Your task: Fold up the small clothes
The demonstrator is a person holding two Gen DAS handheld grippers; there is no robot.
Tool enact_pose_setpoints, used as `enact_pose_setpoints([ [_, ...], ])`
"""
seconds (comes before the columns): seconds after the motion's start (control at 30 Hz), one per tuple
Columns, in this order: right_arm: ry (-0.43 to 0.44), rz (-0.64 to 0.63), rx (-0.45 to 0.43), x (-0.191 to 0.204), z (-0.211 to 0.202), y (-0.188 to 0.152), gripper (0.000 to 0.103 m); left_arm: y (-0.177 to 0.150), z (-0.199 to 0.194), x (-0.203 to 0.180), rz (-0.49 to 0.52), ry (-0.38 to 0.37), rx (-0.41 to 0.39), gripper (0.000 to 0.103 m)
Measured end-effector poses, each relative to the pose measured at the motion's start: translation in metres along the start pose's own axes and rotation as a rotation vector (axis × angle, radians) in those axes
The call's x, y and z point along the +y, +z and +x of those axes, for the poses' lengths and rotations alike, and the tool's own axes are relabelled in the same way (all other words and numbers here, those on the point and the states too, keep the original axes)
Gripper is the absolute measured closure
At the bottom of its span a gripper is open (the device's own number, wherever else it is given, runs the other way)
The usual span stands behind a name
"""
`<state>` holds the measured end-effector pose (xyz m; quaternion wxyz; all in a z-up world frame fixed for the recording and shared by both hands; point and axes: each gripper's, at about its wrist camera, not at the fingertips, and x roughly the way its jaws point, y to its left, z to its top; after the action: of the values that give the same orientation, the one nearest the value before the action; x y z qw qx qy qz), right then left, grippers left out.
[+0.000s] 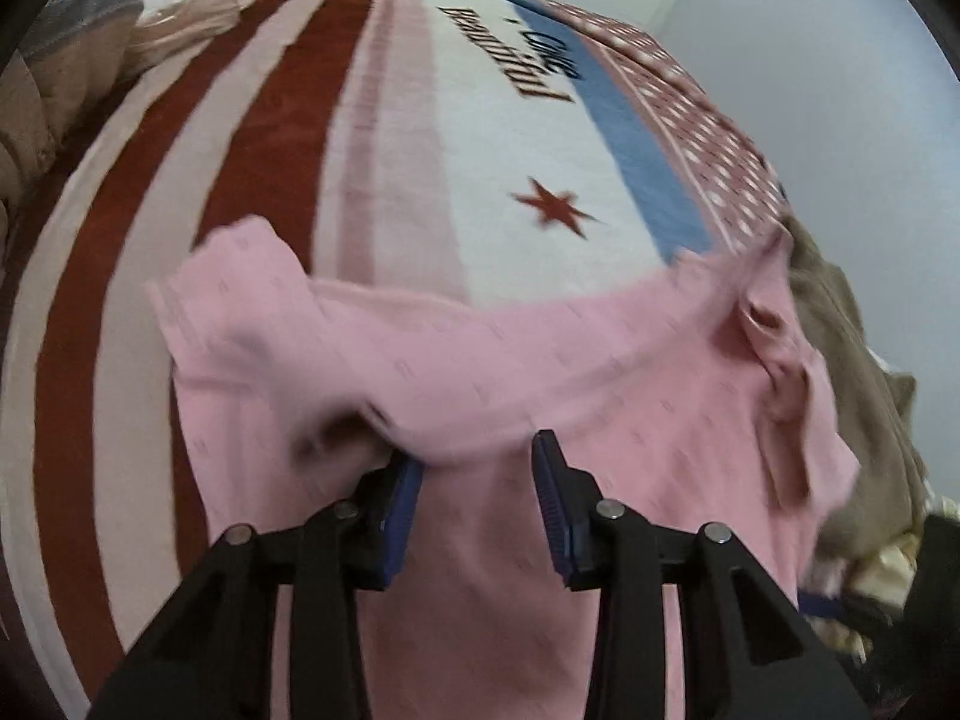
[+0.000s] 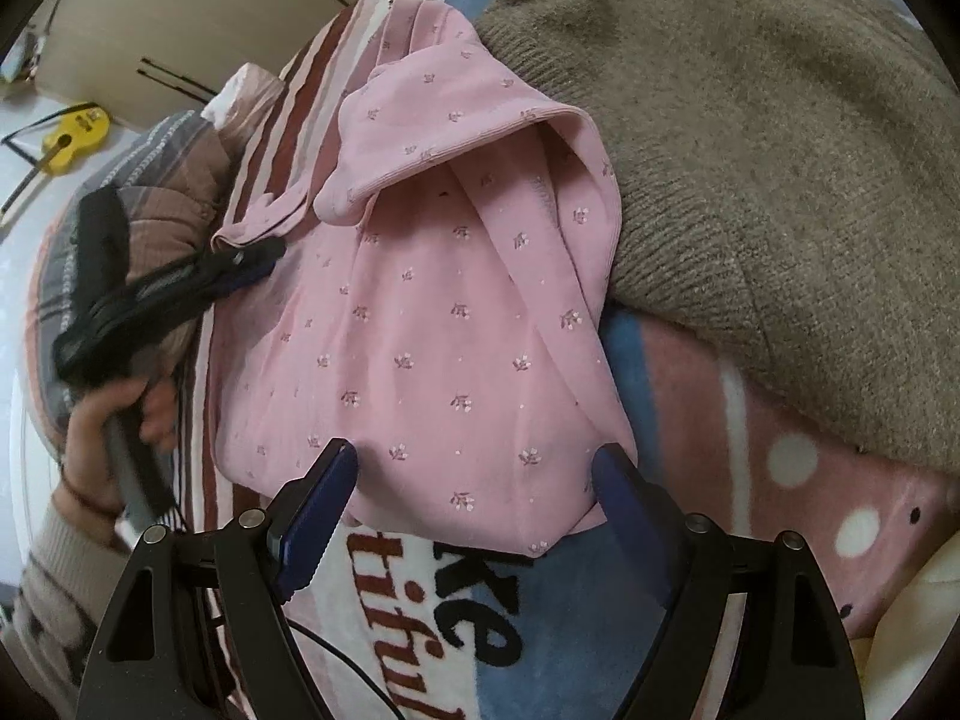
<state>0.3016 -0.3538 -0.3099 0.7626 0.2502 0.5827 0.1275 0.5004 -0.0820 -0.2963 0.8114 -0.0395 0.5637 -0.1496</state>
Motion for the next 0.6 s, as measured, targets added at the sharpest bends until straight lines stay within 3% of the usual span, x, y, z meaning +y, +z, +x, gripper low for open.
enact_pose_setpoints([
  [0.07,0.004,-0.001,-0.010,-0.002,-0.002,-0.003,0.025,0.010,0.001,0.008,-0.012,0.027,-0.023,0.068],
  [0.17,0.011,0.014,-0.032,-0.004,-0.006,-0.011,0.025,0.027,-0.008,0.016,-0.021,0.135,-0.108,0.043],
  [0.23,0.001,0.016,-0.041,-0.005,-0.008,-0.016,0.025,0.037,-0.018,0.023,-0.038,0.147,-0.170,0.040],
  [0.4,-0.019,0.056,-0.040,-0.011,-0.011,-0.024,0.025,0.042,-0.025,0.034,-0.057,0.122,-0.146,0.039],
  [0.6,0.034,0.096,0.000,-0.019,-0.007,-0.029,0.023,0.008,-0.041,0.031,-0.031,0.107,-0.106,0.036],
])
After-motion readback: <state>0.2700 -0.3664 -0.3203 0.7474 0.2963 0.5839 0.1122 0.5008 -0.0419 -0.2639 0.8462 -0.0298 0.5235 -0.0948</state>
